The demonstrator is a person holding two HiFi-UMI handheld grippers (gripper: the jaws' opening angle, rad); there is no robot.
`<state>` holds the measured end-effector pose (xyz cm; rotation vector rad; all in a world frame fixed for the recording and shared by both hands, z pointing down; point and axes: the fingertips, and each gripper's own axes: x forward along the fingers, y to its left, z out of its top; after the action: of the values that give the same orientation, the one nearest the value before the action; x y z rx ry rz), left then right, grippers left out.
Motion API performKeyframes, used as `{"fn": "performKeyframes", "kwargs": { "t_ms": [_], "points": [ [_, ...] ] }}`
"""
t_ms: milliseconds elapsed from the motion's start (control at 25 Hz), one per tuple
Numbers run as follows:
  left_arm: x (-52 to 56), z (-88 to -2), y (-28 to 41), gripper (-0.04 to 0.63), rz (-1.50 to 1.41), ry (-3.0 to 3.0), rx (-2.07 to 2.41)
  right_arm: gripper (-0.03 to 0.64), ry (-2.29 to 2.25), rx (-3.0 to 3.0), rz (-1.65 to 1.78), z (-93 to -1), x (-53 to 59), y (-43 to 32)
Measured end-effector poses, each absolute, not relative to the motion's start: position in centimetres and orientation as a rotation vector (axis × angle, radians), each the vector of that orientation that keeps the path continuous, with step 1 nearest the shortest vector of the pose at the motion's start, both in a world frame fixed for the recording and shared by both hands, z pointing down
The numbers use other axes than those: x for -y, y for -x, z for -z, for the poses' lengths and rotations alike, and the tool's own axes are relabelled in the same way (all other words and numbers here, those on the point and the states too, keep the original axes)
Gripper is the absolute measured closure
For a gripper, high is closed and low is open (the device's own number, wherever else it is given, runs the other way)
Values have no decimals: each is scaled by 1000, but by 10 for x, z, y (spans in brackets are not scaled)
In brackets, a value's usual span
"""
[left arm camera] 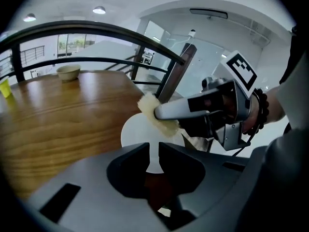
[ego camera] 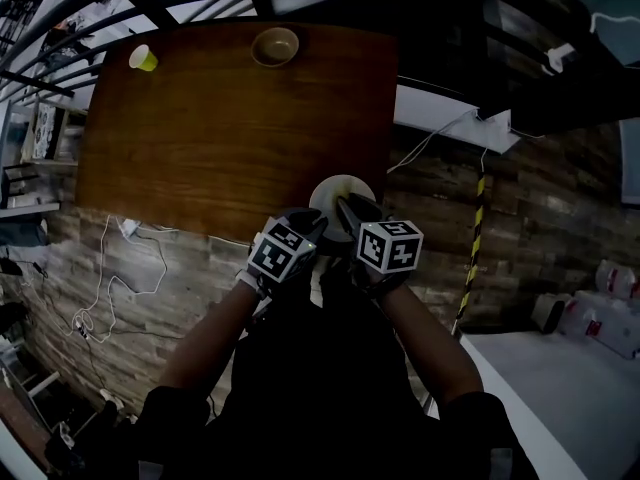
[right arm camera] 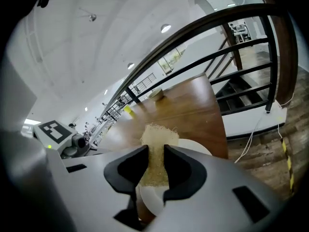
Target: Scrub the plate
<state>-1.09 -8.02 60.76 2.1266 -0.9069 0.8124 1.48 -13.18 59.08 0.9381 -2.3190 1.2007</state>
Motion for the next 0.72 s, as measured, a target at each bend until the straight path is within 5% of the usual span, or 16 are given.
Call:
{"fn": "performKeyframes", "kwargs": {
  "t_ms": [360,720],
  "points": [
    [68,-634,19,526,-839,-2099,792,506,-874,2310,-1197,-606,144,38],
    [71,-640,16,526,-893,-2101,749,506,-1000,2266,-1239,-612,150,7]
  ]
}}
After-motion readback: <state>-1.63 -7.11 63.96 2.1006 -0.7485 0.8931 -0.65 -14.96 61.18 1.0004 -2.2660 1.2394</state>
